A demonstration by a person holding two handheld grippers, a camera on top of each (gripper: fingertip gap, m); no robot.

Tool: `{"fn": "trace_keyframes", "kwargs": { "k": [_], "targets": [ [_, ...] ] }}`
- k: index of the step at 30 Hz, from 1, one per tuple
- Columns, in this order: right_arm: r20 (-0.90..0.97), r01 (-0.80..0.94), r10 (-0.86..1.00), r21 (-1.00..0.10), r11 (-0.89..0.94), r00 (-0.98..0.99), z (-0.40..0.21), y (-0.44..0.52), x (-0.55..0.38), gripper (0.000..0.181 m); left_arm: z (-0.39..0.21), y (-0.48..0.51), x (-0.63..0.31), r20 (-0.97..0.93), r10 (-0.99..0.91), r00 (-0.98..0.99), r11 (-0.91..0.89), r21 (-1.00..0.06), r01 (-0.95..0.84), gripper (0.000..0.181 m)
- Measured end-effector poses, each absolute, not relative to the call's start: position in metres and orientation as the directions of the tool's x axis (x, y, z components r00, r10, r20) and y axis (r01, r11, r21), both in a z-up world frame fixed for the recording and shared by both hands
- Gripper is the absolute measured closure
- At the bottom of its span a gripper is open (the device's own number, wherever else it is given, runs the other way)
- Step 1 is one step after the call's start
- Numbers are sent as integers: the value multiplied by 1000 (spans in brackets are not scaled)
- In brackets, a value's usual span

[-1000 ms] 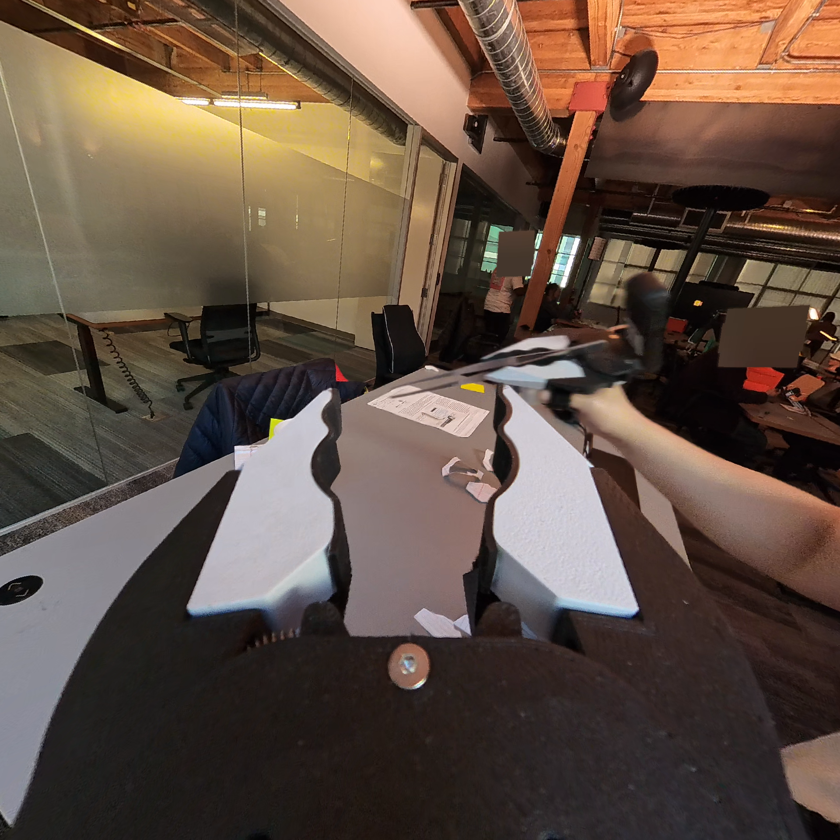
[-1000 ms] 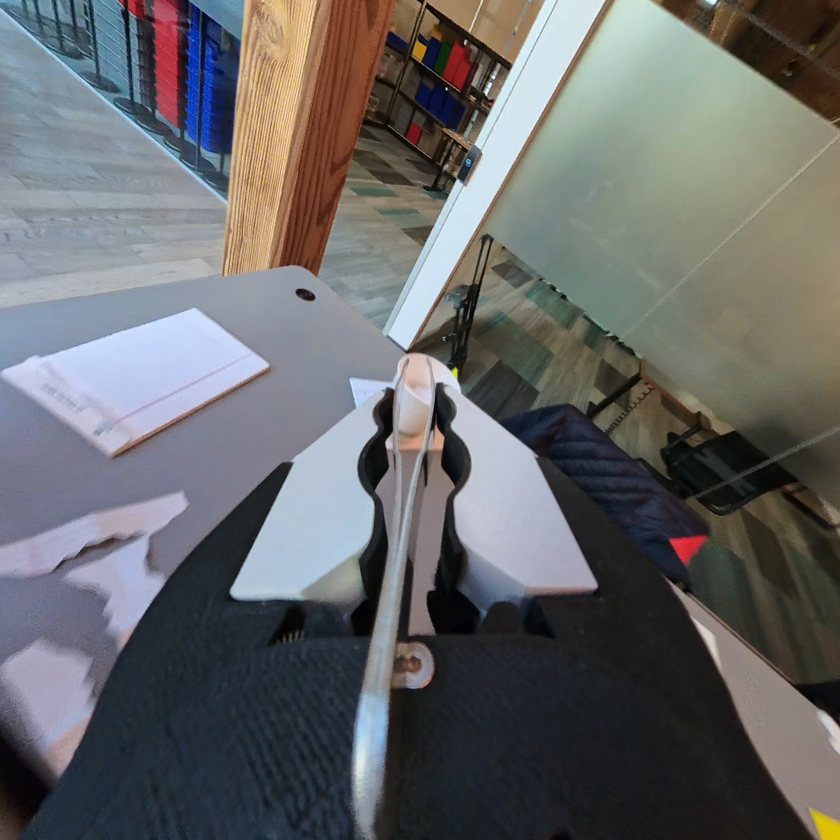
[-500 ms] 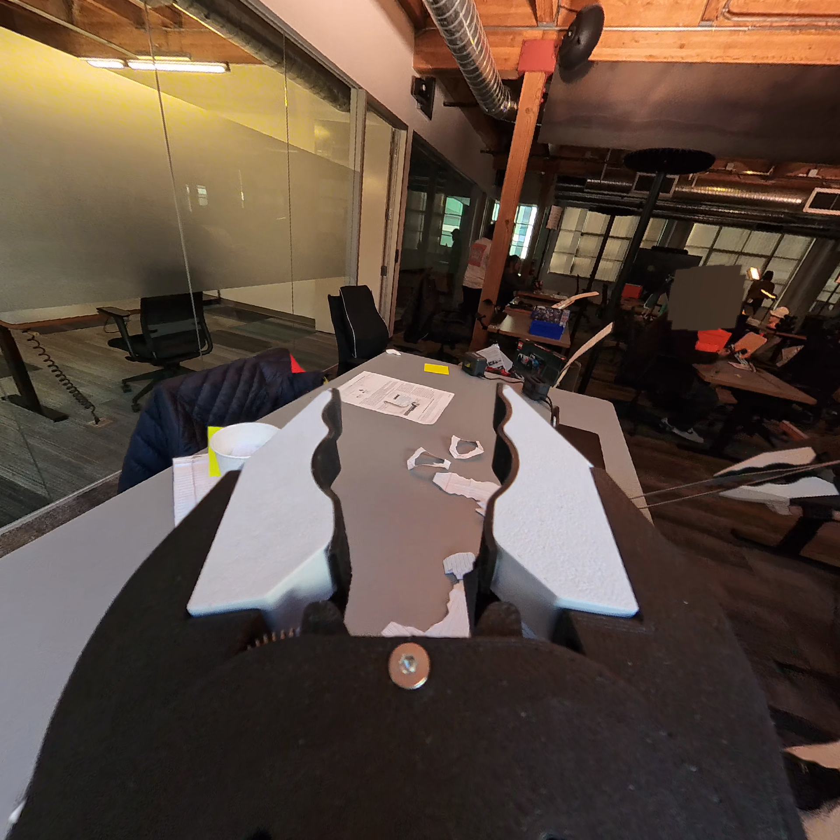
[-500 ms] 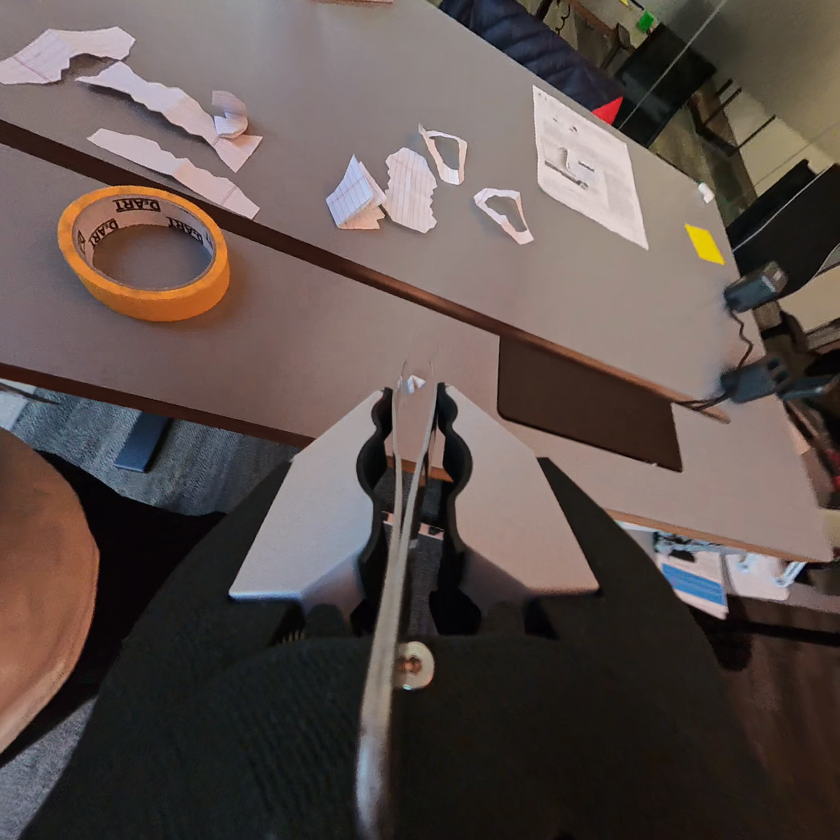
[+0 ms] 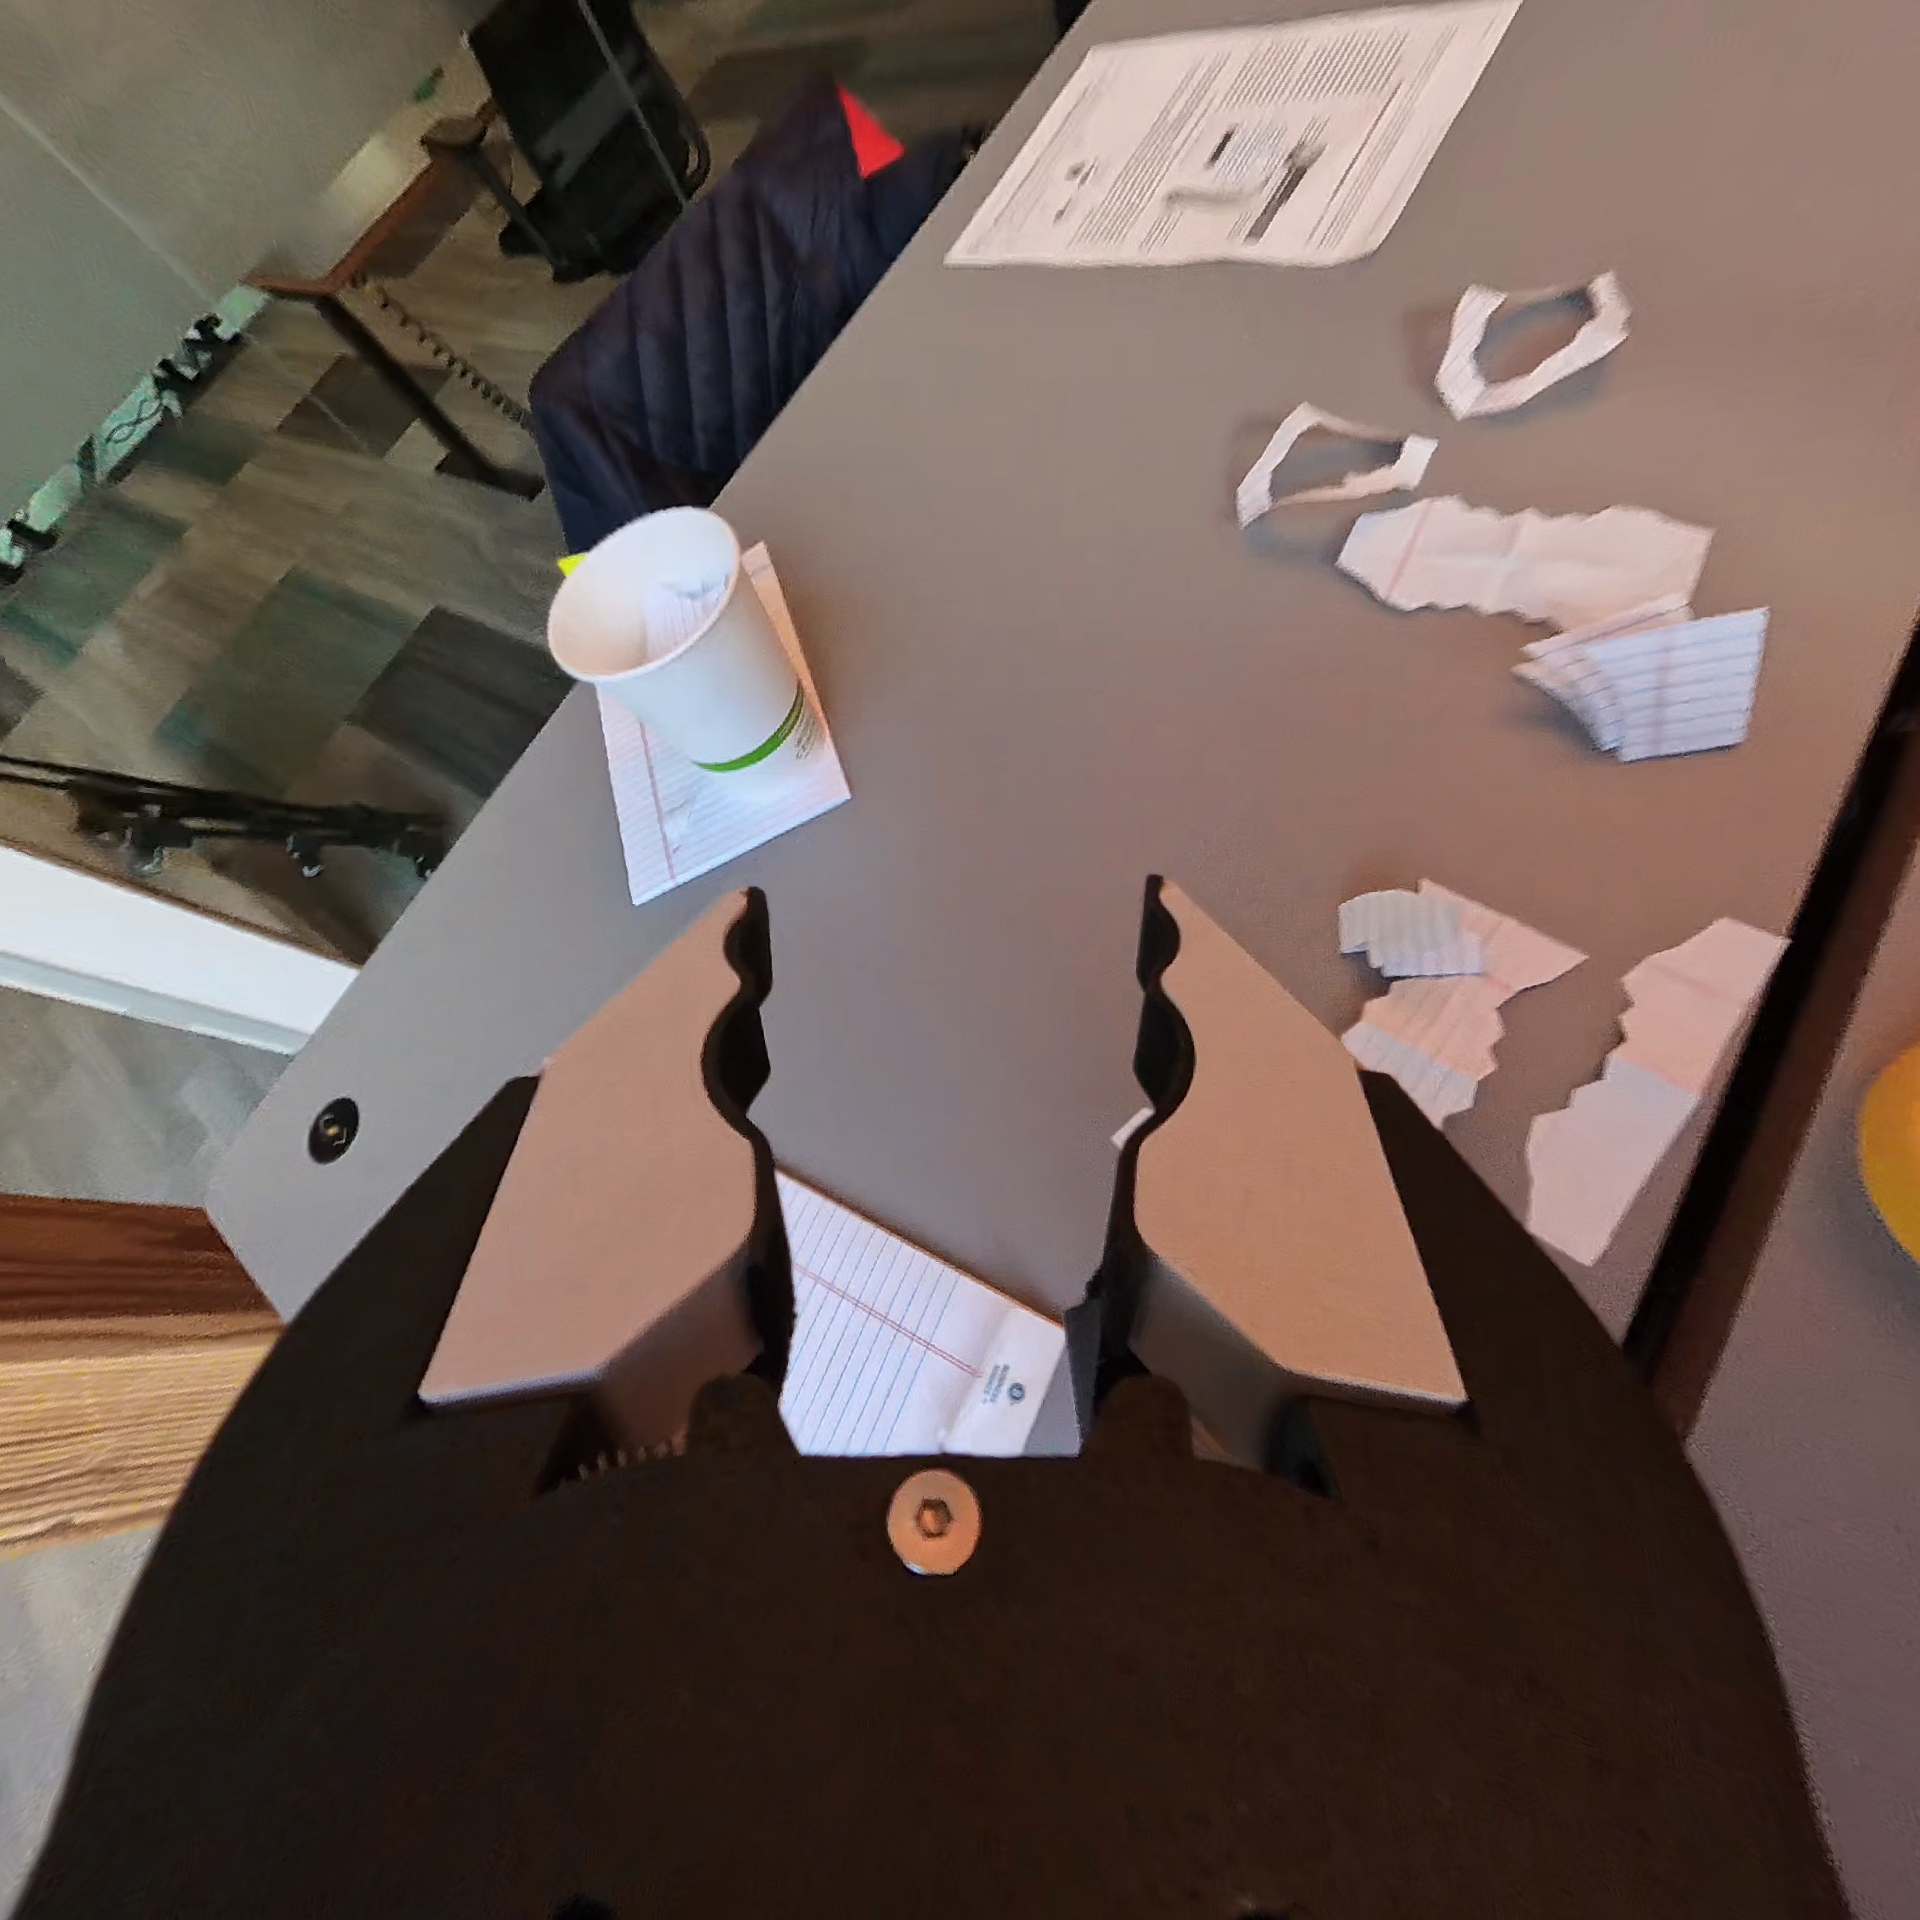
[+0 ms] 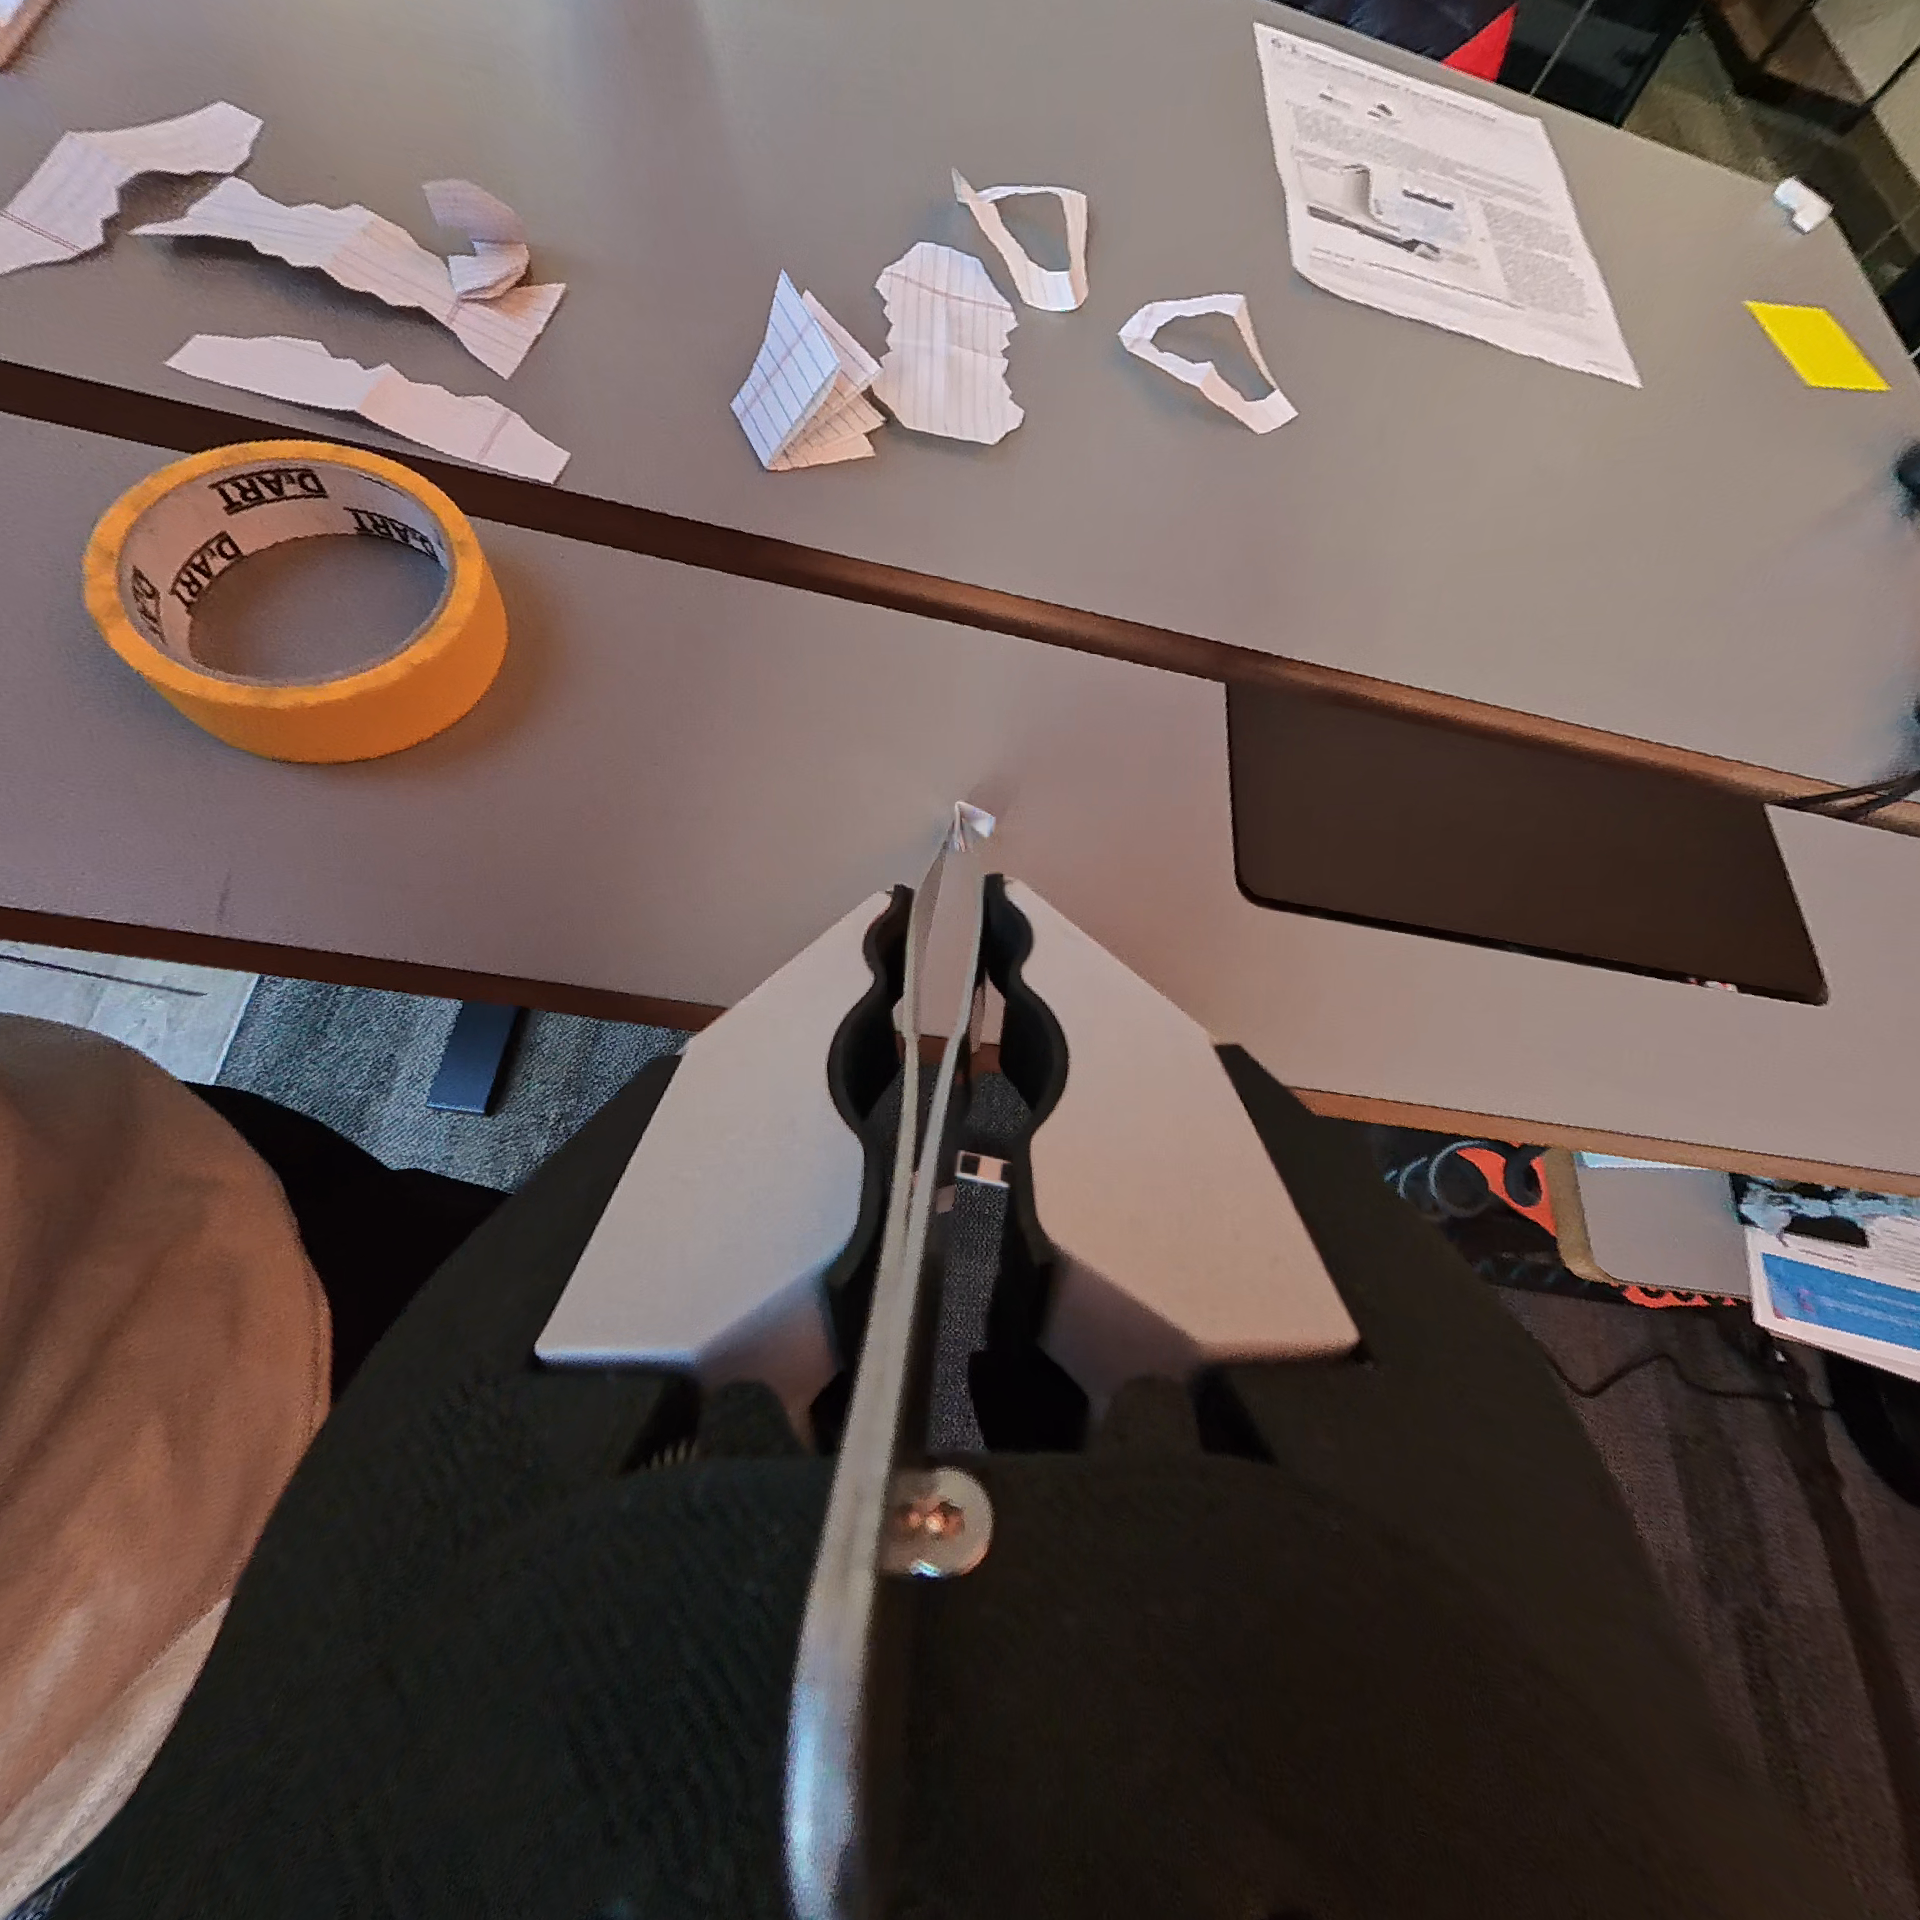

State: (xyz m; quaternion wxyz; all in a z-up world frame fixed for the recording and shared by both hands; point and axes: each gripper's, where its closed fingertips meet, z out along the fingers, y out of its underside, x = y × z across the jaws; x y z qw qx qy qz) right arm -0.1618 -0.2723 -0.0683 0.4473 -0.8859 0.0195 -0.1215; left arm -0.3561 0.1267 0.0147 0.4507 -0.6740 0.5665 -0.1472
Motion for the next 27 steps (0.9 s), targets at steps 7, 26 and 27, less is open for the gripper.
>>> {"fn": "trace_keyframes", "kwargs": {
  "k": [7,26,27],
  "targets": [
    [200,139,-53,-827,-545,978,-42,-224,-180,170,5,156,-365,-319,-857,406,-12,-774,-633,107],
    [345,411,287,-886,-216,894,92,190,-219,170,36,201,-436,-240,-777,582,-120,-851,-512,104],
    [312,387,295,-889,-244,903,84,205,-216,170,39,202,-440,-231,-775,589,-124,-858,-499,104]
  ]
}}
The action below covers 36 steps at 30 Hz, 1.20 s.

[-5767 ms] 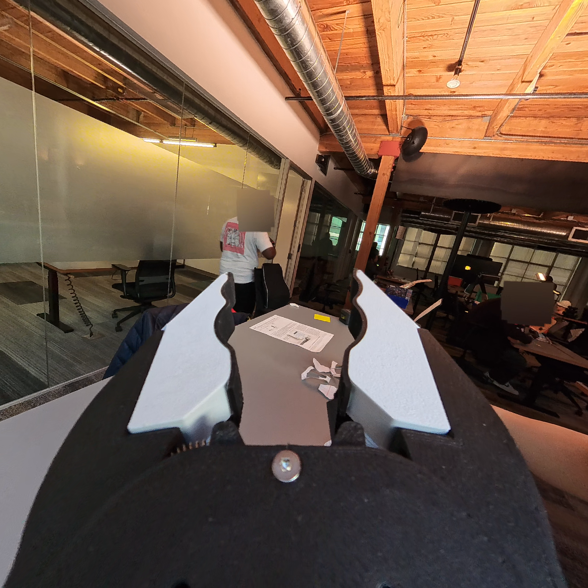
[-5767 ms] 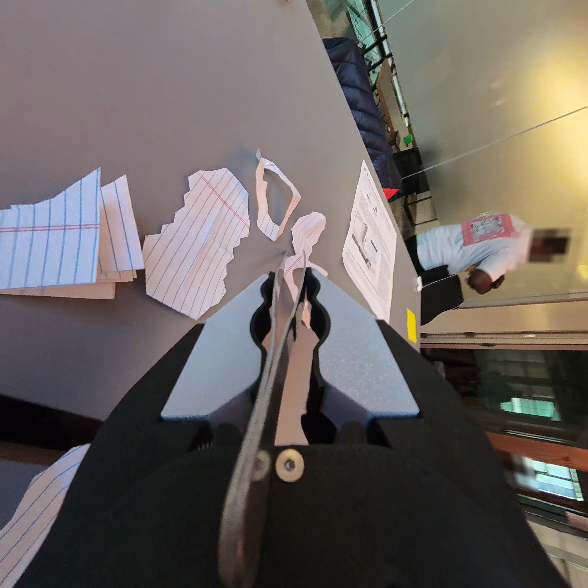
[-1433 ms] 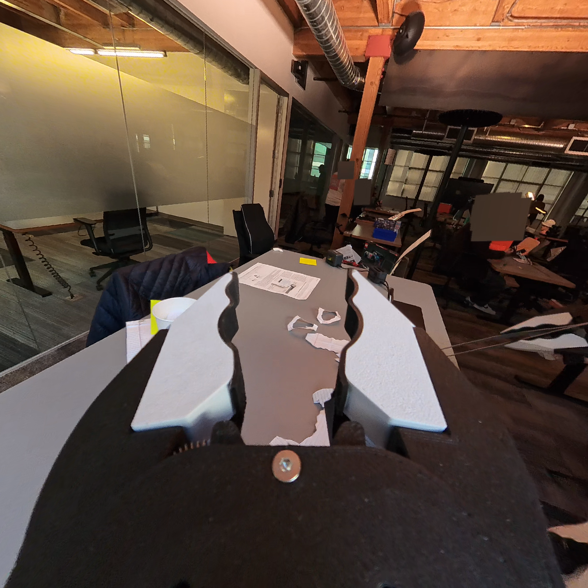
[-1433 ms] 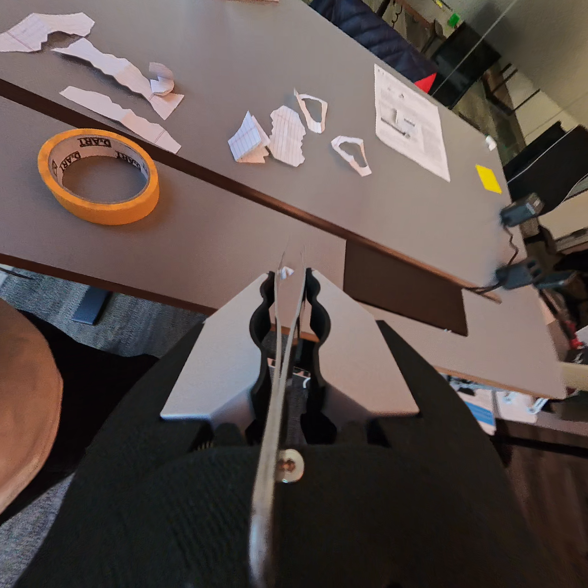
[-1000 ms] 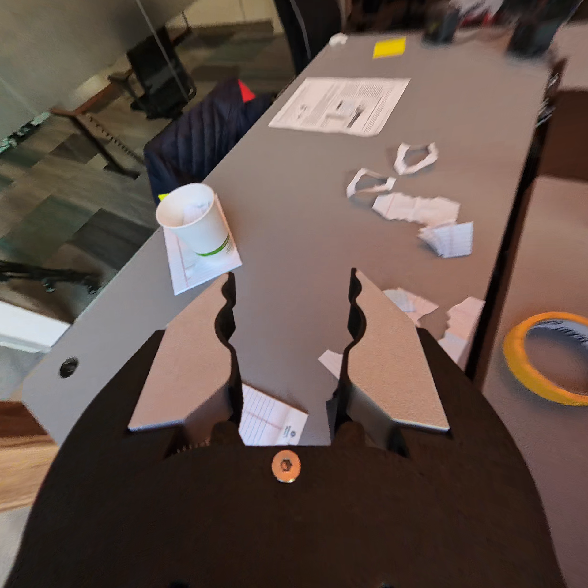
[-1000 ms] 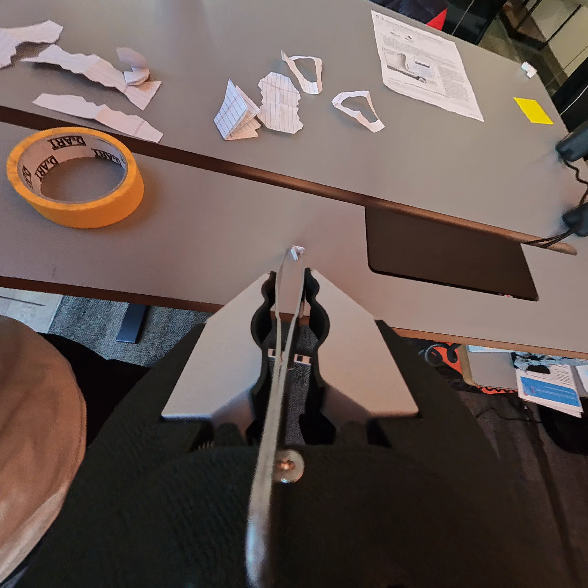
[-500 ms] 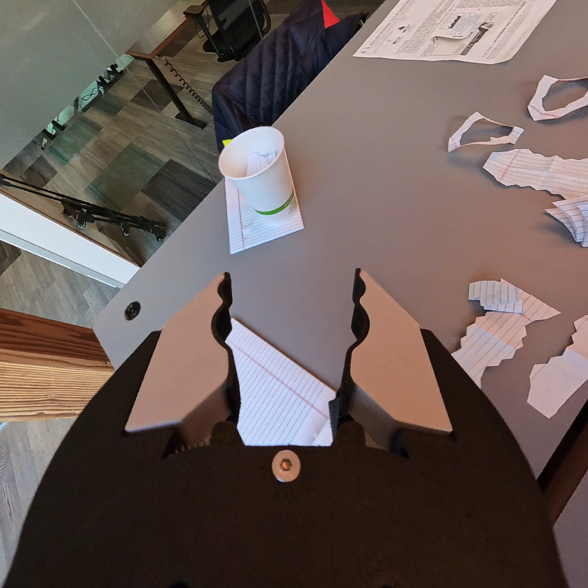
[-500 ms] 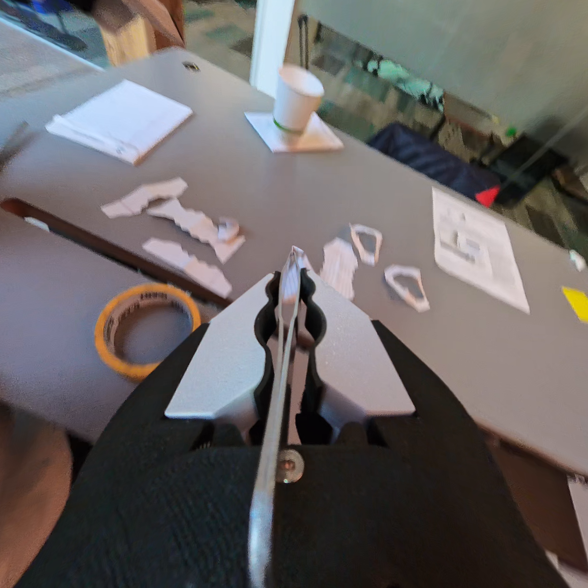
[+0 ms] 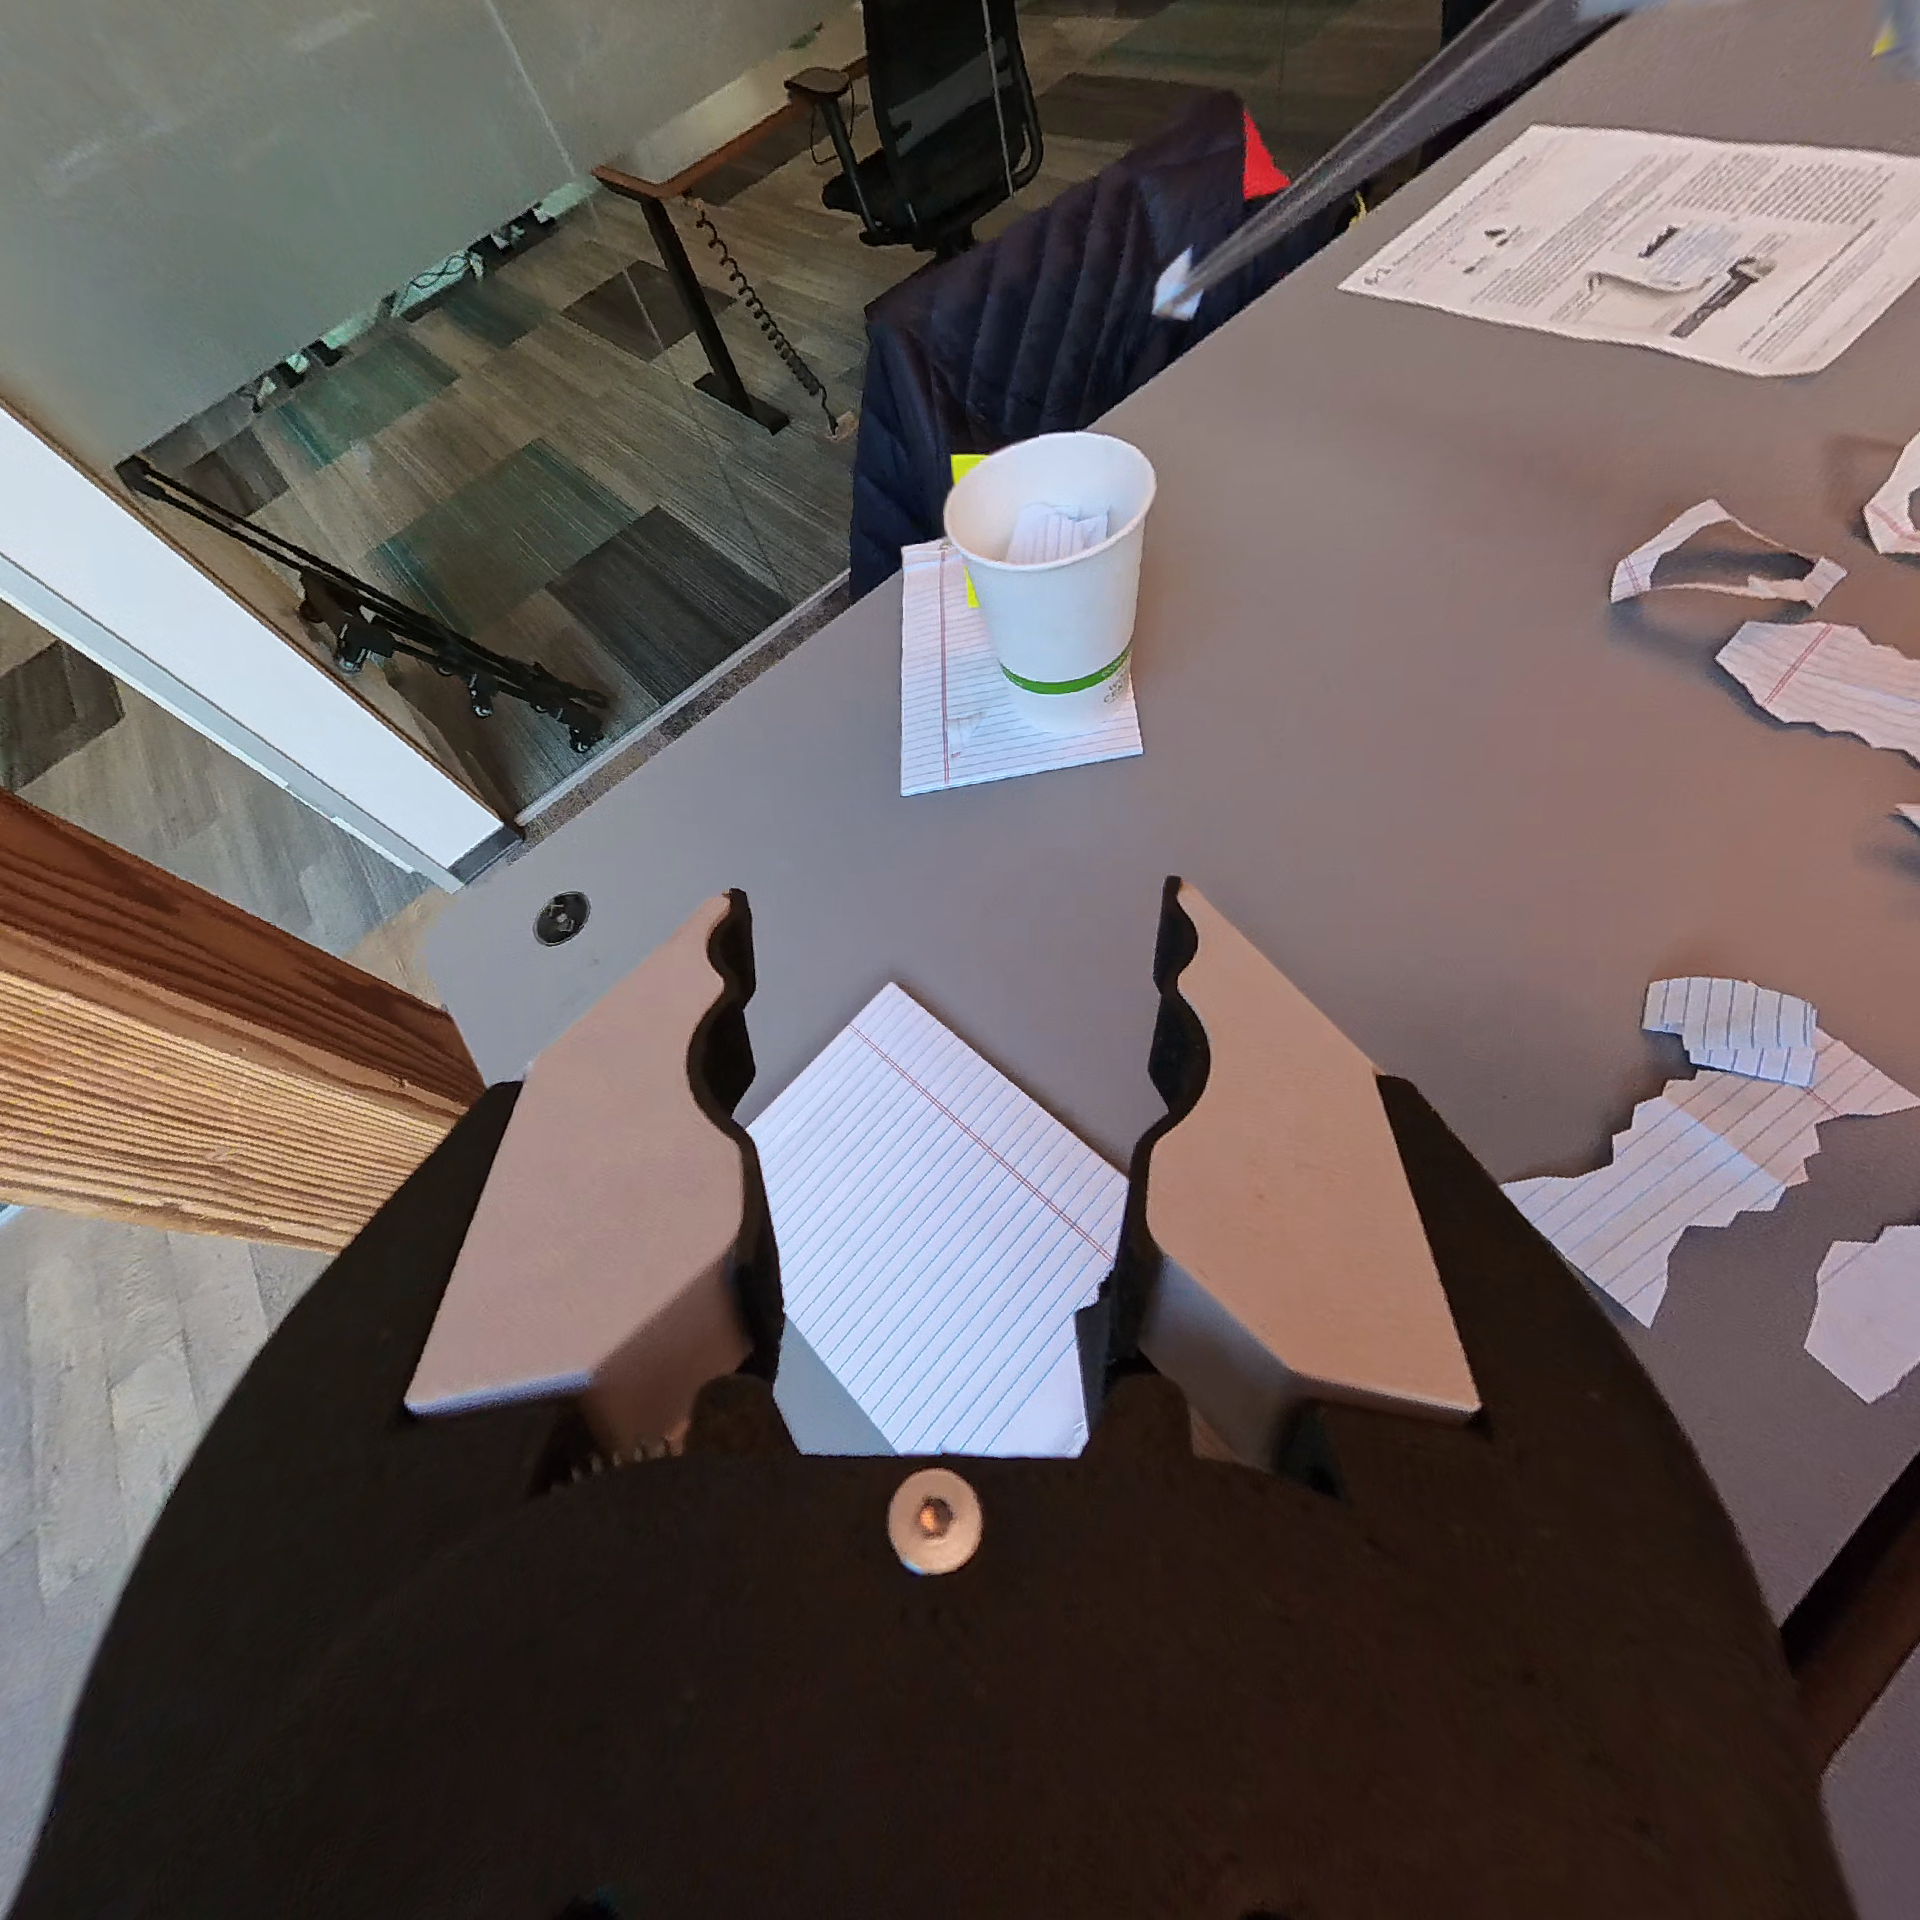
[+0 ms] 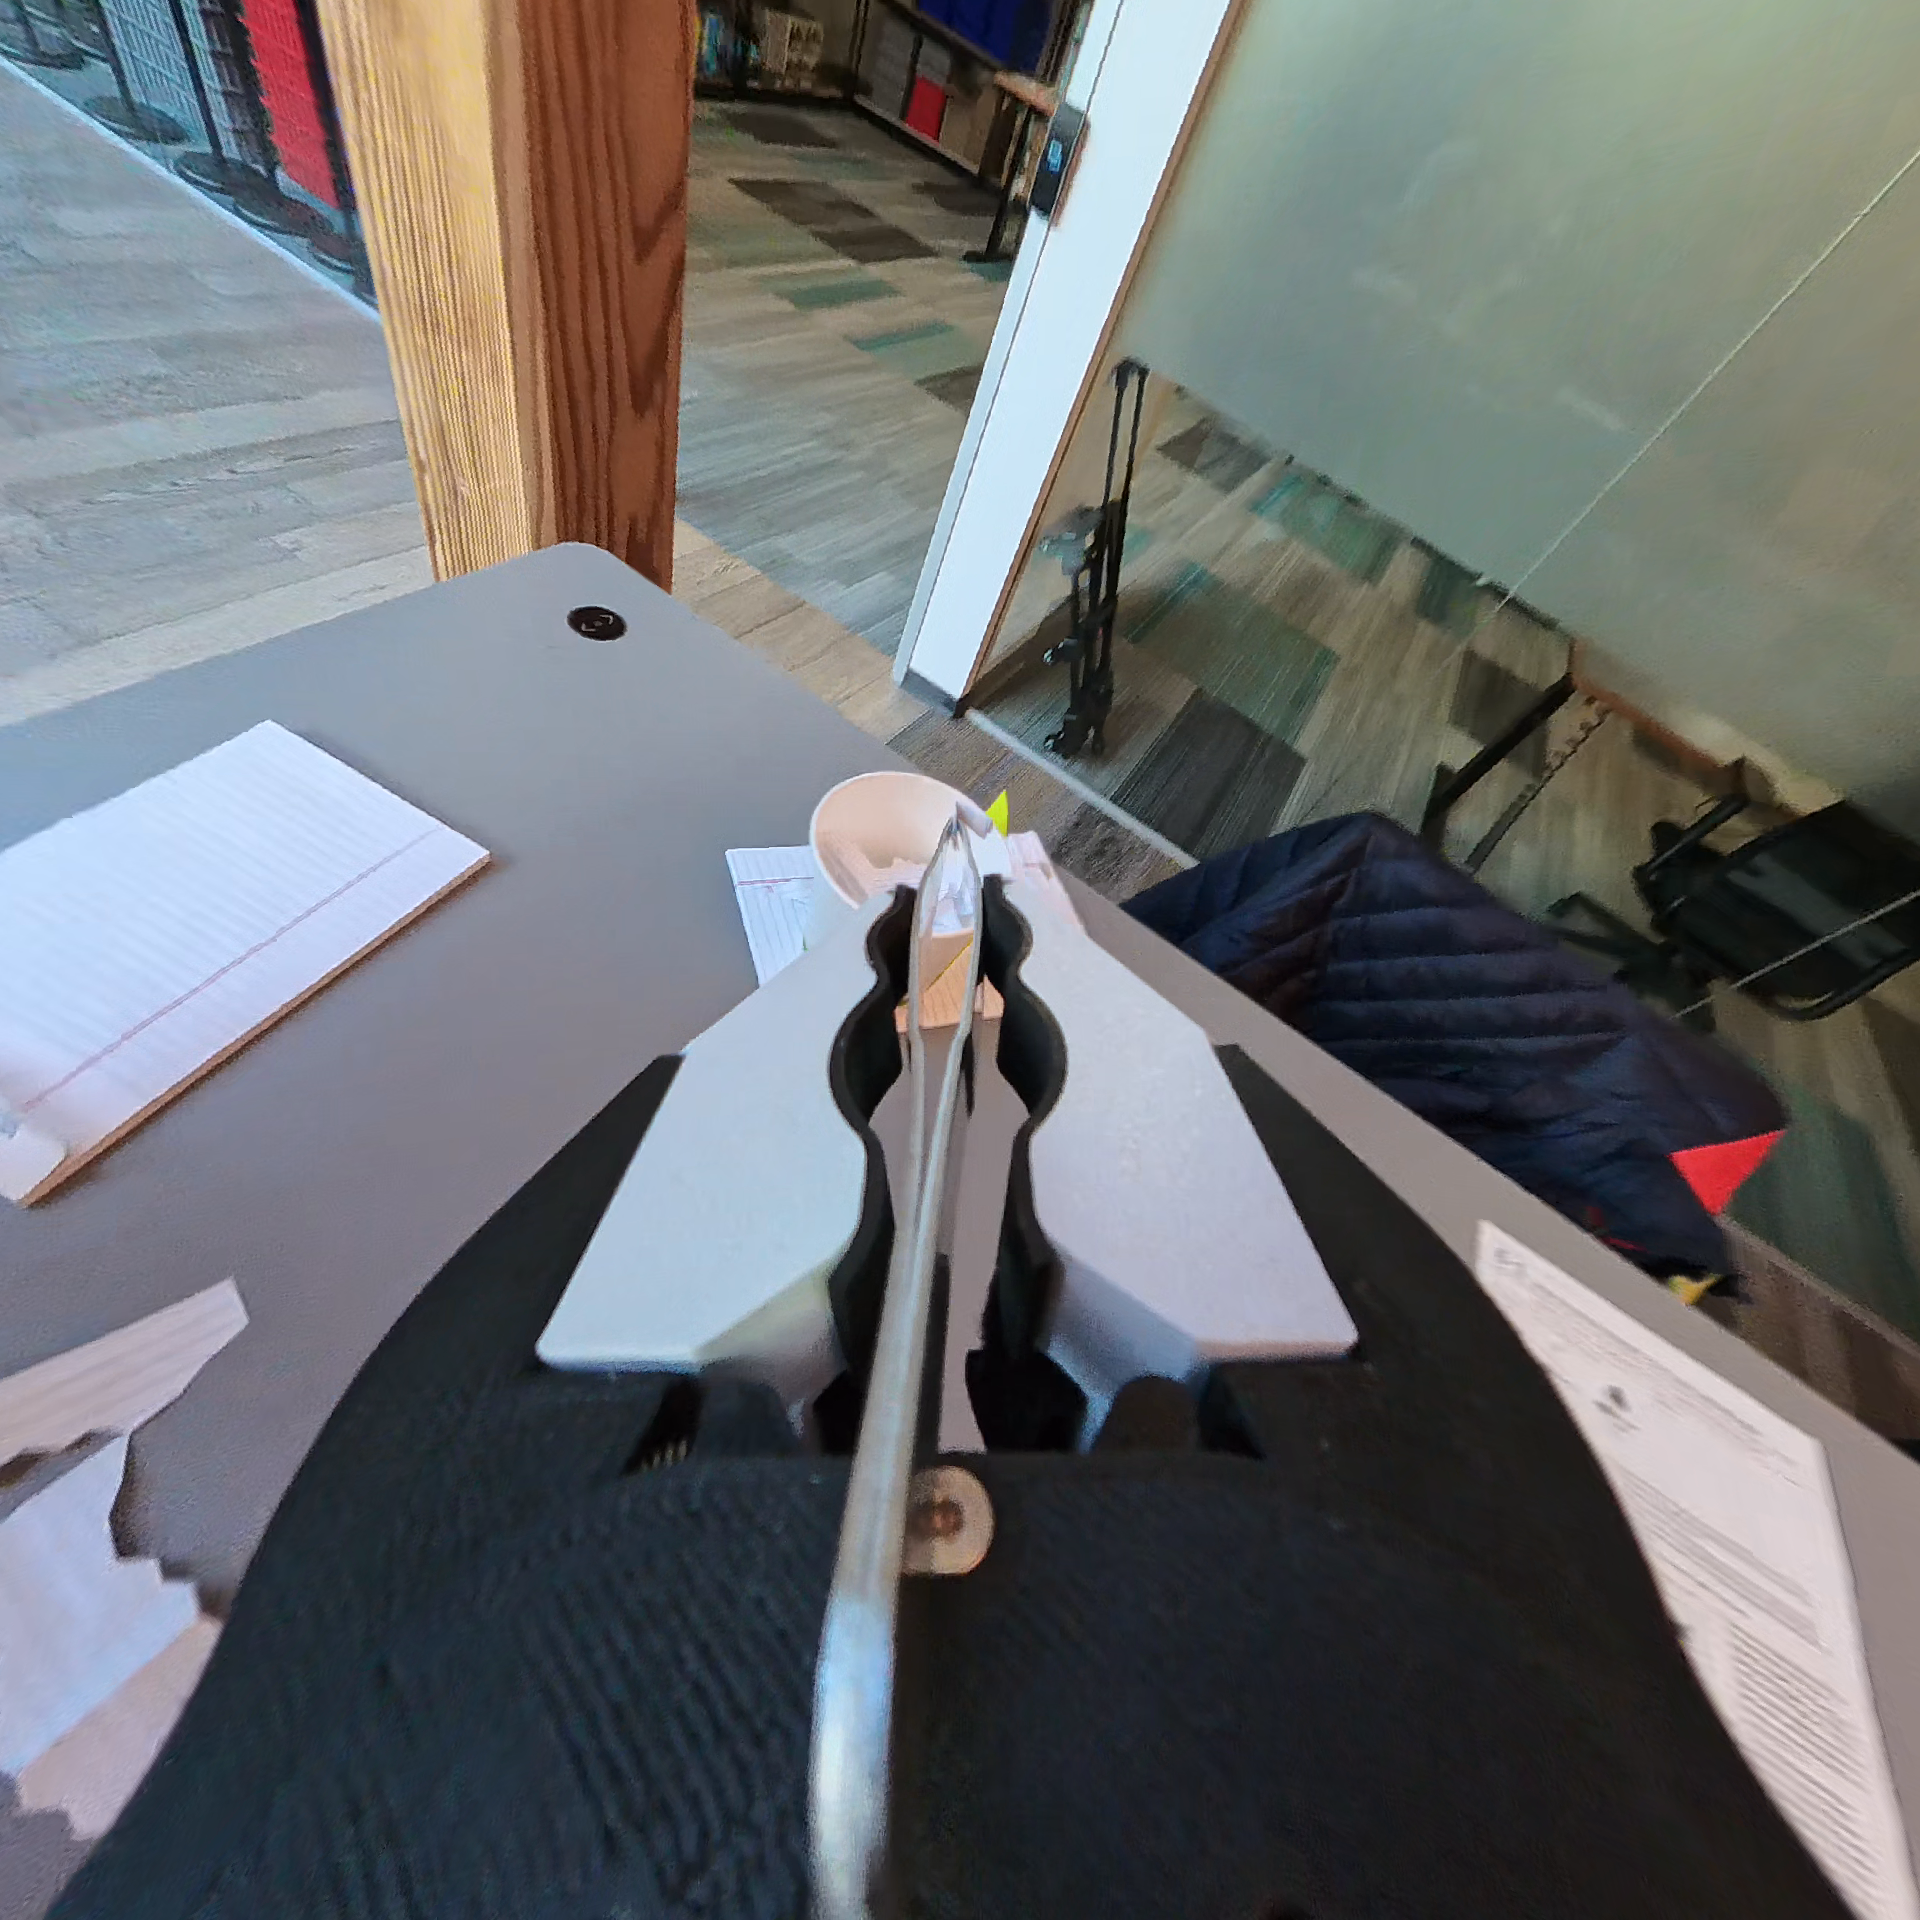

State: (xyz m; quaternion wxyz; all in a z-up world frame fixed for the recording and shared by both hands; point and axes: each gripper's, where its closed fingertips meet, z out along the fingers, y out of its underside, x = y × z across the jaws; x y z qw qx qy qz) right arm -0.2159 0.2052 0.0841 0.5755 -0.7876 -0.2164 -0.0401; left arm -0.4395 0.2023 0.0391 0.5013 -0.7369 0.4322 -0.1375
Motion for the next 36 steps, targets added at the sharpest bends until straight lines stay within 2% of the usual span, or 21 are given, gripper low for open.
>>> {"fn": "trace_keyframes", "kwargs": {
  "k": [7,12,17,20,24,30,36],
  "targets": [
    [158,270,333,-907,-323,930,40,259,-216,165,53,208,-461,-181,-760,624,-142,-891,-431,105],
    [126,218,338,-943,-250,933,56,245,-220,166,56,213,-476,-150,-747,648,-165,-902,-398,105],
    [269,354,498,-932,-81,824,79,141,-272,164,64,215,-492,-102,-740,664,-182,-921,-344,106],
    [335,471,538,-872,-134,773,47,66,-282,164,77,212,-500,-42,-748,662,-183,-946,-267,107],
    [256,439,514,-856,-273,819,-3,-6,-262,163,100,195,-499,58,-800,598,-175,-975,-140,109],
    [476,663,569,-729,-171,670,-37,-49,-265,163,139,138,-497,134,-885,447,-149,-989,1,110],
    [512,725,651,-684,-86,560,-52,-57,-270,163,134,74,-524,42,-844,534,-99,-992,-78,109]
  ]
}}
